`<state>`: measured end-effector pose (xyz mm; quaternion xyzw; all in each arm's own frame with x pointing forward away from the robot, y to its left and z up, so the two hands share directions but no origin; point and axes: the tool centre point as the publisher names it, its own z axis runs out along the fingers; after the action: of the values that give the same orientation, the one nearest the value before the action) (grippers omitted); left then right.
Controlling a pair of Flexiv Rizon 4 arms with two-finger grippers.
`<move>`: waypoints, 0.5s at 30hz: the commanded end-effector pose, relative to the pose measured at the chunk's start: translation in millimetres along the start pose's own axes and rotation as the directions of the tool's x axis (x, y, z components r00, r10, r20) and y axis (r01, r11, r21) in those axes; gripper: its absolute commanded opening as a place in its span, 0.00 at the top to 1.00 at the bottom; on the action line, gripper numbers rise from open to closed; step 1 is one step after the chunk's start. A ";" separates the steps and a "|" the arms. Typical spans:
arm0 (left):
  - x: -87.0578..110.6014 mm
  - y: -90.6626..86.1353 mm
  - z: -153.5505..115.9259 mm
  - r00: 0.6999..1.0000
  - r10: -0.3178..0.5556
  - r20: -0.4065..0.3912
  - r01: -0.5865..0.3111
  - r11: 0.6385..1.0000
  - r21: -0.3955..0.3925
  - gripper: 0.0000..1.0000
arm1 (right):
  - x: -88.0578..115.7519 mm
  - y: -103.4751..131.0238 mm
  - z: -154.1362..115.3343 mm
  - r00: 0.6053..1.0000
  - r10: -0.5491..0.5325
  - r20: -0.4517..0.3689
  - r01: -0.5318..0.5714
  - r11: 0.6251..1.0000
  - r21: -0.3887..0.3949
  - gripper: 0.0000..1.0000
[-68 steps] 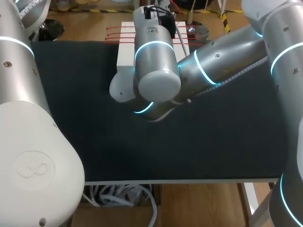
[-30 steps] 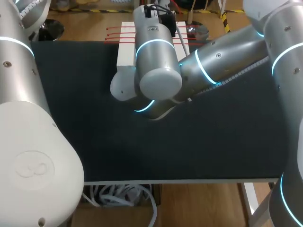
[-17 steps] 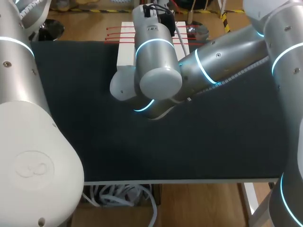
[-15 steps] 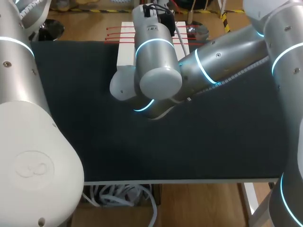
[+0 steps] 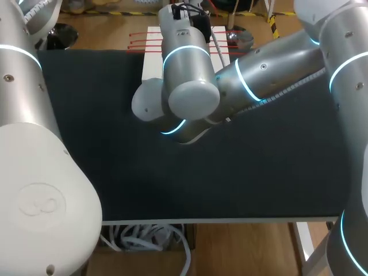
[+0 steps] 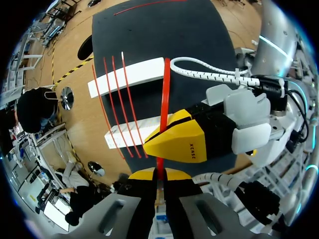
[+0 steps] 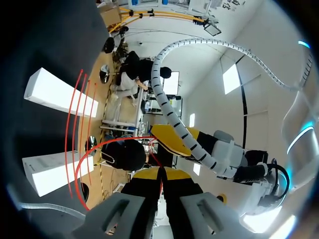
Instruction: Grab the tape and strap the tape.
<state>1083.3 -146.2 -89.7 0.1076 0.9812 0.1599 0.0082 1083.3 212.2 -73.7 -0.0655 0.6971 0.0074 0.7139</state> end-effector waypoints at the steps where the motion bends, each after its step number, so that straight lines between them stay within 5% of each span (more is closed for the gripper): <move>1: 0.1 -0.2 -0.9 1.000 0.002 -0.002 -0.002 1.000 -0.002 1.00 | -2.4 1.9 1.1 1.000 -0.003 -0.006 0.003 1.000 0.000 1.00; 15: 0.1 -0.2 -0.9 1.000 0.002 -0.002 -0.002 1.000 -0.002 1.00 | -1.8 5.2 2.5 1.000 -0.001 -0.009 0.001 1.000 -0.004 1.00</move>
<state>1083.2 -146.8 -90.0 0.1079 0.9812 0.1601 0.0082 1084.9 216.8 -73.9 -0.0663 0.6985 0.0102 0.7125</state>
